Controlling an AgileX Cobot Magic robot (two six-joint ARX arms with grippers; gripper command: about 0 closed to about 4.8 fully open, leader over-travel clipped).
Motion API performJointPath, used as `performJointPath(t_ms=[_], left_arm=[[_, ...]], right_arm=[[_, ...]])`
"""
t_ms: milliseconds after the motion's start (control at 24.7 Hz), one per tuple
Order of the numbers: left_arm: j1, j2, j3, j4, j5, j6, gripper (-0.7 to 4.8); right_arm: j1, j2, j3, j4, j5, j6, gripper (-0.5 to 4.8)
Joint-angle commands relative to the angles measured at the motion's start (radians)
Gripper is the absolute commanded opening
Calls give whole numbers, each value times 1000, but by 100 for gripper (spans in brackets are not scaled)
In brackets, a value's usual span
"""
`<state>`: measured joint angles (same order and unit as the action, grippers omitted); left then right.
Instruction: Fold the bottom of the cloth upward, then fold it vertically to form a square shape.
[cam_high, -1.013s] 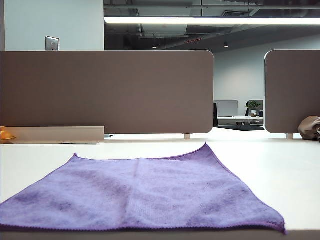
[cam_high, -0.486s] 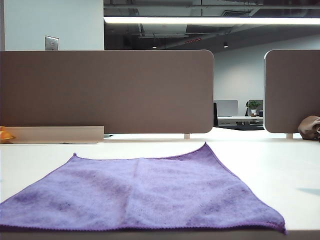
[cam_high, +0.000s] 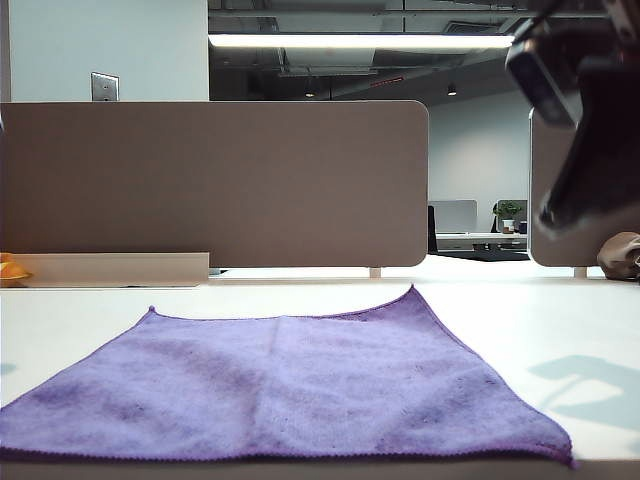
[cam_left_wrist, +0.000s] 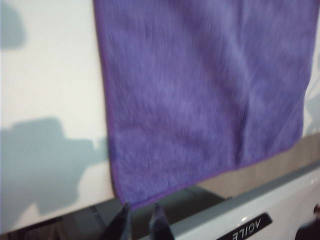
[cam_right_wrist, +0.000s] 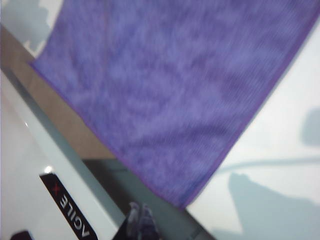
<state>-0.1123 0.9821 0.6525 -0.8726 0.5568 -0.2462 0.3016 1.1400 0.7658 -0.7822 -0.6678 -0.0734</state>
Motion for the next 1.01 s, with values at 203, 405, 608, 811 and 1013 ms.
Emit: performJointPath(t_ms=[203, 405, 608, 811, 1013], left_arm=[[-117, -2, -167, 178, -52, -167, 55], [-117, -1, -175, 210, -84, -177, 58], [-117, 1, -175, 214, -81, -200, 64], [-117, 1, -176, 194, -81, -200, 89], [-117, 2, -177, 193, -90, -200, 89]], right_arm=[[58, -4, -165, 93, 37, 78, 59], [62, 2, -196, 142, 30, 116, 95], [72, 42, -195, 175, -26, 230, 109], [97, 110, -195, 197, -27, 261, 120], [107, 145, -194, 213, 65, 291, 138]])
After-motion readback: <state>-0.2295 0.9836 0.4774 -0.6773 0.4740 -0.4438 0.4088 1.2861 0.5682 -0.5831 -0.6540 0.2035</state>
